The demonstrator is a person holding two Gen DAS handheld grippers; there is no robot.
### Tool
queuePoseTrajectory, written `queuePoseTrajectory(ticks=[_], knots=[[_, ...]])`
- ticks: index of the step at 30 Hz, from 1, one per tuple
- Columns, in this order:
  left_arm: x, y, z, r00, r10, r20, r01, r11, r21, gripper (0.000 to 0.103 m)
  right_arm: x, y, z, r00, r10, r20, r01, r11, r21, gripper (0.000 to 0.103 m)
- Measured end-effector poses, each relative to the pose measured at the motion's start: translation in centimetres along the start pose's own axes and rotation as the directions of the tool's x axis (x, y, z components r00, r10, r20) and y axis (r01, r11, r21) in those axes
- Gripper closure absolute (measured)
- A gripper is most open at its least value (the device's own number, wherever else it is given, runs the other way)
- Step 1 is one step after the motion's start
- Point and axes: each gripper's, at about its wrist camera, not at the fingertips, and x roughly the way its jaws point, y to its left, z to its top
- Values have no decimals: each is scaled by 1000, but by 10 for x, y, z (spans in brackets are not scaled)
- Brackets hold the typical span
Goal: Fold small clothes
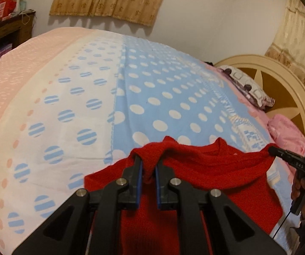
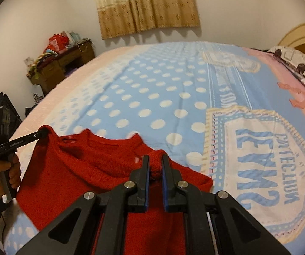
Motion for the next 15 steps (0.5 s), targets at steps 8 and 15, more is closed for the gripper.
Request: queuePoseTrajectory(ticks=[8,15], knots=[[17,10,2,997,76,-33,-76,997,-3,91,32,-21,2,998,29,-56,-25,997,71,94],[-10,6,1,986,161,40,-162,987,24,59,33,-33,4,997,57,-52,-51,993,108,4]])
